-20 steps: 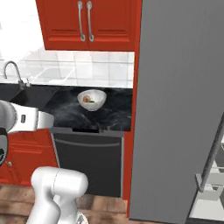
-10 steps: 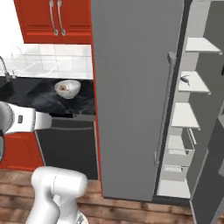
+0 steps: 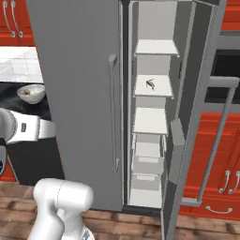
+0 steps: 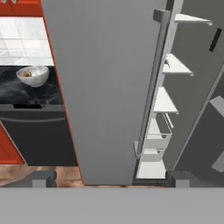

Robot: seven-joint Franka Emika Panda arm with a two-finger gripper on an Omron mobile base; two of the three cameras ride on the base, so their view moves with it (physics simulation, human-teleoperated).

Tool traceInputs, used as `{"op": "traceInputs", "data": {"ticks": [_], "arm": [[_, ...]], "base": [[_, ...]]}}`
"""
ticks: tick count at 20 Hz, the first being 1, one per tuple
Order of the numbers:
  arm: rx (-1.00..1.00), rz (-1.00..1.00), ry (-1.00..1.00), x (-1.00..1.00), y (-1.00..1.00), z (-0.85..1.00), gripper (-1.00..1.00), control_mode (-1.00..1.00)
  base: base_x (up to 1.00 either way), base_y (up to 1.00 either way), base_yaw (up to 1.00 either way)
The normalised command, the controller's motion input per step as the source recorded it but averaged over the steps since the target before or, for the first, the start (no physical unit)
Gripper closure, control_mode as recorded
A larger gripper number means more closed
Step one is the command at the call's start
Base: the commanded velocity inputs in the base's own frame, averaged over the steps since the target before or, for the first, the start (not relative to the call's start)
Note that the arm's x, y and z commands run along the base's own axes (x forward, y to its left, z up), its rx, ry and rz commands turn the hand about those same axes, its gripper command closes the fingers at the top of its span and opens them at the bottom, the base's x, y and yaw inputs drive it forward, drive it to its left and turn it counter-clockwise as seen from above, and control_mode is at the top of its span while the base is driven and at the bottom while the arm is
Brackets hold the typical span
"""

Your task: Take the fish, mushroom, and lime from the freezer and place them in the bowl on the counter.

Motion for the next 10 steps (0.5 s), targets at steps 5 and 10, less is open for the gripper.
{"op": "traceInputs", "data": {"ticks": [5,10], "arm": [[0.0,0.0,0.0,0.0,0.0,0.0,-1.0,1.0],[0.0,0.0,0.0,0.0,0.0,0.0,-1.0,1.0]], "base": [[0.16,-0.8,-0.01],[0.59,-0.17,-0.03]]}}
